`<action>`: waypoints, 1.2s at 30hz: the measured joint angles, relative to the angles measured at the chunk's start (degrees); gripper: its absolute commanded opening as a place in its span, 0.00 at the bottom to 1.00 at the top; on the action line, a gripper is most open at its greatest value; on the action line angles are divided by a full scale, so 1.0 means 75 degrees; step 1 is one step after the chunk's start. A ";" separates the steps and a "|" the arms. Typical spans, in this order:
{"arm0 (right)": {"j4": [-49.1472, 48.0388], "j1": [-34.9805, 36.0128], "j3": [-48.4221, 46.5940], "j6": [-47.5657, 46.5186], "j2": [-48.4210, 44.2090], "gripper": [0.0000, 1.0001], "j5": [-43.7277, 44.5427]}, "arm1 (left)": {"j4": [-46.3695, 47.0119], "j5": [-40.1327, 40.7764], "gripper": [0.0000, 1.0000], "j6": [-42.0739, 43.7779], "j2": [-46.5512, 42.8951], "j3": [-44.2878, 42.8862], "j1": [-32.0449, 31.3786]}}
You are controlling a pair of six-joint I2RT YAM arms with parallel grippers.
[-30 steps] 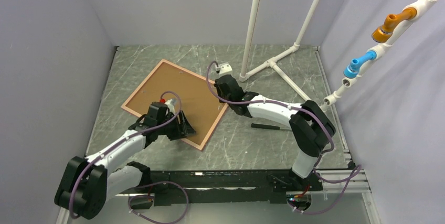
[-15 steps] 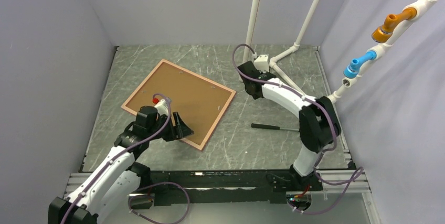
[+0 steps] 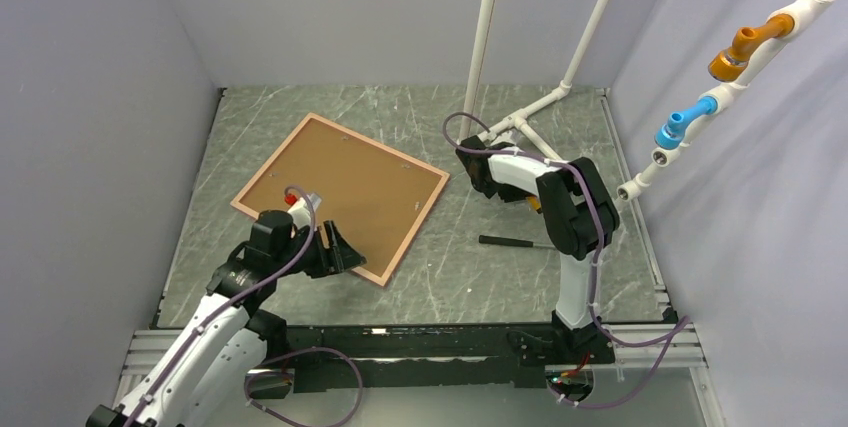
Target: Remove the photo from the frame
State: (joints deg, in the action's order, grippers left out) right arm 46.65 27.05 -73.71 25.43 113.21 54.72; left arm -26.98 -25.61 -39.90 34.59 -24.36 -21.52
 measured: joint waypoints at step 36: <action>-0.4896 0.5324 0.2107 -0.1845 -0.2544 0.96 -0.6621 | -0.2465 0.1597 0.64 -0.1614 -0.1262 -0.0804 0.0000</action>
State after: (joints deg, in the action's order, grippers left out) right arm 9.93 66.98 -57.91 11.60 94.13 5.06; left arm -45.47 -13.63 -52.01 25.12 -30.39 -21.52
